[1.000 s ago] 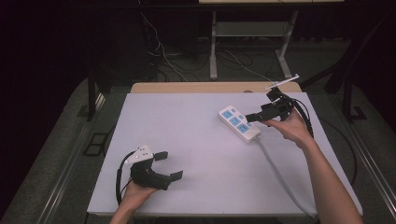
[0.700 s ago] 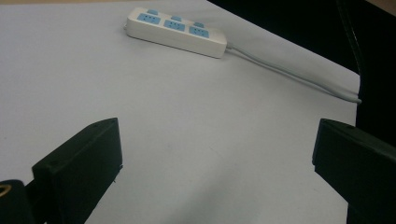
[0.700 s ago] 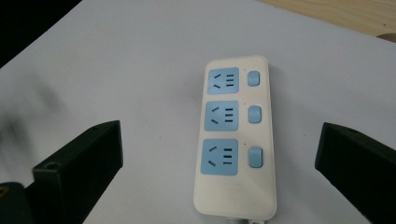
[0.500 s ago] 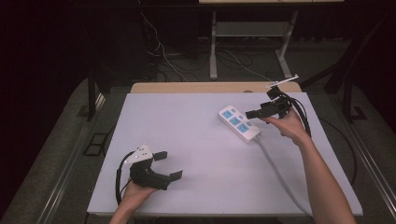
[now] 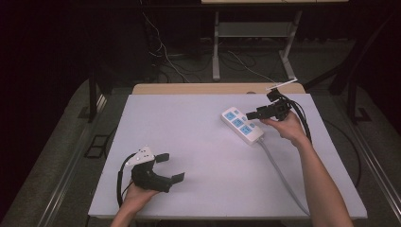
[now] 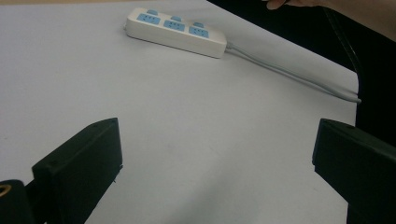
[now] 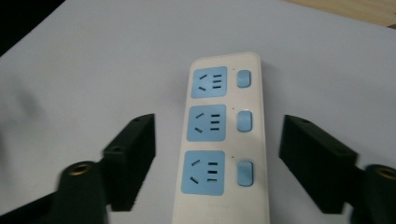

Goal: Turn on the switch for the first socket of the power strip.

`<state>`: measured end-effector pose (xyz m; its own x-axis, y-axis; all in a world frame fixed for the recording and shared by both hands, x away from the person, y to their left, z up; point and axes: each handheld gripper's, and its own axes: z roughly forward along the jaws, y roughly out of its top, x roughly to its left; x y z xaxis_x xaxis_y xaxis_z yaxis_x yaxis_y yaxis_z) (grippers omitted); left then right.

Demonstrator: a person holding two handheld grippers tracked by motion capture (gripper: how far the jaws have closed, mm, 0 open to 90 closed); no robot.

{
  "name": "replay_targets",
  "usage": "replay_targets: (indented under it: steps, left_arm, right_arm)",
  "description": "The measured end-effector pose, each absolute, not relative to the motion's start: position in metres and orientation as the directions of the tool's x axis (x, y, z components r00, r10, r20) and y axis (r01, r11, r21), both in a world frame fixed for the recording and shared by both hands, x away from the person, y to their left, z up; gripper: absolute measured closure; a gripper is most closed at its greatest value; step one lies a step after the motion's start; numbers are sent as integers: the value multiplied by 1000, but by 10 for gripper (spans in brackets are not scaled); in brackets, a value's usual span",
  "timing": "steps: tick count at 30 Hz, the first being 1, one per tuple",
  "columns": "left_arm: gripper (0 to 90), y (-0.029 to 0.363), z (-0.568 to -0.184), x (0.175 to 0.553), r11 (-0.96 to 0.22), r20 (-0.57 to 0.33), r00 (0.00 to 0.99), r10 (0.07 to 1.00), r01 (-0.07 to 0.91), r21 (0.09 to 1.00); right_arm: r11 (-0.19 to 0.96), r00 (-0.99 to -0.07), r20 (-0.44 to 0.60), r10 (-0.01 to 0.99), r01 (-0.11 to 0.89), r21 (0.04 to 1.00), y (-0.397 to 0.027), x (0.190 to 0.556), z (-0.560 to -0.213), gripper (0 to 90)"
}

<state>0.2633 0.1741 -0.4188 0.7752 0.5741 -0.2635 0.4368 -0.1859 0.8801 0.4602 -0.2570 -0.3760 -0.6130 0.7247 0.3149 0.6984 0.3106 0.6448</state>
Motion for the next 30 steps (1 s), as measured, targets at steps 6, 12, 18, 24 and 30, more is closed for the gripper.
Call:
replay_targets:
  steps: [6, 12, 18, 24, 30]
  left_arm:
    - [1, 174, -419, 264, -188, -262, 777, 573, 436, 880]
    - [0, 175, -419, 264, -188, -262, 776, 574, 436, 880]
    - [0, 175, -419, 264, -186, -263, 775, 575, 436, 880]
    - [1, 175, -419, 264, -185, -263, 776, 574, 435, 881]
    - [0, 176, -419, 264, -186, -263, 775, 575, 436, 880]
  right_arm:
    - [330, -622, 324, 713, 706, 627, -257, 464, -383, 507]
    - [337, -635, 342, 693, 704, 625, -257, 468, -389, 653]
    - [344, -638, 347, 687, 706, 619, -256, 471, -394, 783]
    - [348, -631, 344, 695, 714, 607, -256, 474, -400, 894]
    - [362, -612, 327, 720, 733, 576, -256, 477, -407, 895]
